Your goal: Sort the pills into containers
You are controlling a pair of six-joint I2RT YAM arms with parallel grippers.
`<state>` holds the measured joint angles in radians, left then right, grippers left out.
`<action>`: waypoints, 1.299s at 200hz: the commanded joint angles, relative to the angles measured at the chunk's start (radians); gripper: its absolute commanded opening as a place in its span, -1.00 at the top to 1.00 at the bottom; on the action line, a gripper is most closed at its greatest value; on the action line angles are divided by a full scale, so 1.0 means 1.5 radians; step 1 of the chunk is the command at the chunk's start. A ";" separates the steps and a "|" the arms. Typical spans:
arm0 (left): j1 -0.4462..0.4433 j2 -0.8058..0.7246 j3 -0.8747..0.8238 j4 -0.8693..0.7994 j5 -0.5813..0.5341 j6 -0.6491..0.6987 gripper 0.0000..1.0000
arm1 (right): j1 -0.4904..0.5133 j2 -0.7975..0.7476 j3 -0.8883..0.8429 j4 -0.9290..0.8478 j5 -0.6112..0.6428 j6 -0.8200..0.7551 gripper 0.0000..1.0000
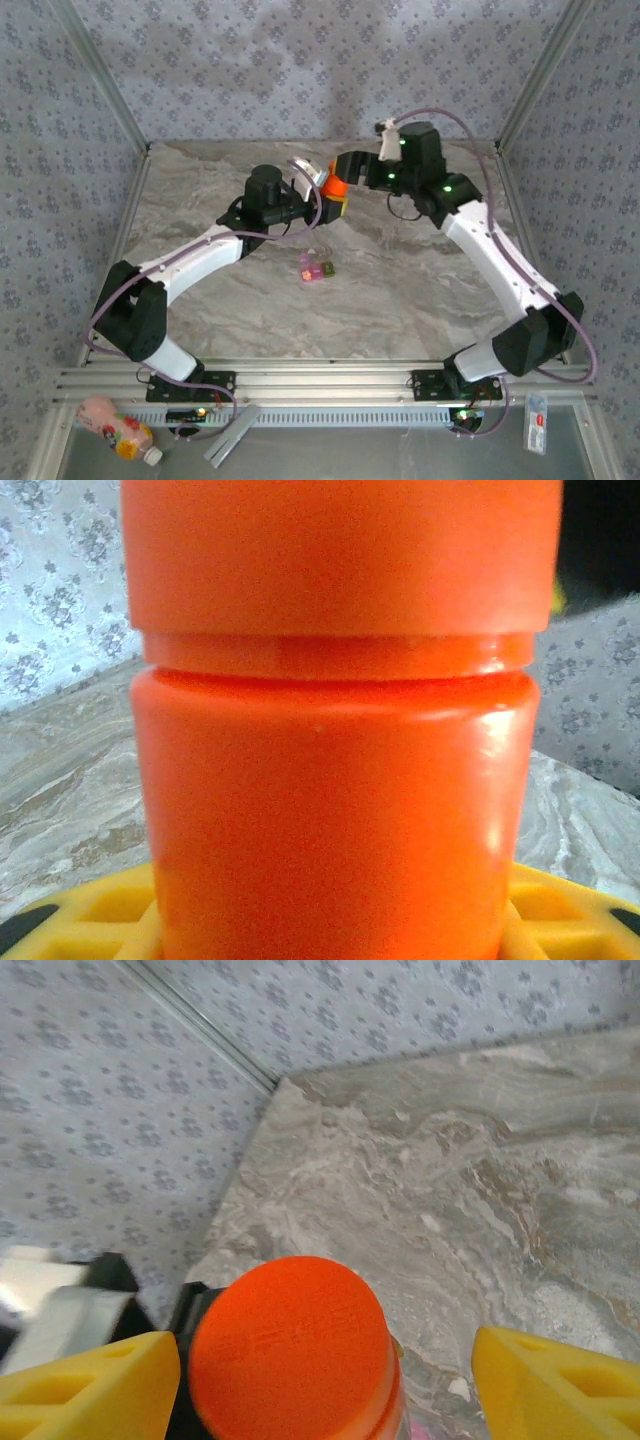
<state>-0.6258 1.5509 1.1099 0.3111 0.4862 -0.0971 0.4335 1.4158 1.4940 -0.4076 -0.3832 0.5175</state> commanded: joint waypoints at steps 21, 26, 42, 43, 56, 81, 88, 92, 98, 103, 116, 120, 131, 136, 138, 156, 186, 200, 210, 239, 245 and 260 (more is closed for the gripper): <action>0.031 -0.034 0.008 0.025 0.099 0.038 1.00 | -0.079 -0.054 0.040 -0.040 -0.195 -0.118 -0.60; 0.033 -0.036 0.008 0.020 0.114 0.042 1.00 | -0.087 -0.044 0.054 -0.061 -0.225 -0.143 -0.59; 0.043 -0.038 0.020 -0.009 0.167 0.054 1.00 | -0.096 -0.011 0.104 -0.148 -0.265 -0.224 -0.57; 0.043 -0.038 0.021 -0.012 0.170 0.055 1.00 | -0.095 -0.009 0.107 -0.154 -0.266 -0.230 -0.57; 0.044 -0.036 0.039 -0.052 0.197 0.069 1.00 | -0.095 0.017 0.143 -0.224 -0.282 -0.298 -0.57; 0.045 -0.034 0.052 -0.091 0.225 0.084 1.00 | -0.090 0.048 0.180 -0.280 -0.255 -0.365 -0.57; 0.045 -0.034 0.052 -0.096 0.229 0.086 1.00 | -0.090 0.053 0.187 -0.285 -0.254 -0.371 -0.57; 0.044 -0.034 0.052 -0.098 0.232 0.088 1.00 | -0.090 0.056 0.189 -0.286 -0.253 -0.373 -0.57; 0.044 -0.034 0.054 -0.101 0.234 0.088 1.00 | -0.089 0.060 0.194 -0.287 -0.255 -0.374 -0.58; 0.045 -0.033 0.054 -0.104 0.237 0.088 1.00 | -0.089 0.065 0.200 -0.289 -0.257 -0.377 -0.58; 0.044 -0.029 0.058 -0.111 0.244 0.088 1.00 | -0.084 0.078 0.213 -0.297 -0.261 -0.379 -0.58; 0.044 -0.029 0.059 -0.114 0.246 0.089 1.00 | -0.081 0.081 0.217 -0.302 -0.261 -0.382 -0.58; 0.044 -0.026 0.062 -0.118 0.250 0.090 1.00 | -0.072 0.093 0.227 -0.312 -0.255 -0.388 -0.58; 0.042 -0.025 0.063 -0.120 0.250 0.090 1.00 | -0.067 0.098 0.231 -0.316 -0.252 -0.391 -0.58; 0.043 -0.025 0.063 -0.121 0.250 0.089 1.00 | -0.066 0.099 0.233 -0.318 -0.251 -0.393 -0.58; 0.041 -0.023 0.063 -0.122 0.251 0.091 1.00 | -0.053 0.116 0.244 -0.328 -0.247 -0.398 -0.57; 0.038 -0.021 0.066 -0.124 0.252 0.091 1.00 | -0.043 0.133 0.248 -0.327 -0.243 -0.398 -0.55; 0.037 -0.019 0.067 -0.124 0.252 0.091 1.00 | -0.042 0.137 0.248 -0.324 -0.244 -0.395 -0.54; 0.036 -0.018 0.069 -0.125 0.252 0.091 1.00 | -0.041 0.139 0.248 -0.322 -0.243 -0.393 -0.53; 0.033 -0.017 0.069 -0.125 0.252 0.091 1.00 | -0.041 0.142 0.246 -0.317 -0.244 -0.388 -0.48; 0.033 -0.016 0.069 -0.125 0.252 0.091 1.00 | -0.041 0.143 0.246 -0.316 -0.244 -0.386 -0.47; 0.032 -0.017 0.069 -0.125 0.250 0.089 1.00 | -0.041 0.144 0.245 -0.317 -0.247 -0.385 -0.38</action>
<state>-0.5705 1.5341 1.1797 0.1116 0.8265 0.0181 0.3702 1.6238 1.8370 -0.8658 -0.7422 -0.0525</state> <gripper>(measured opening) 0.513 0.714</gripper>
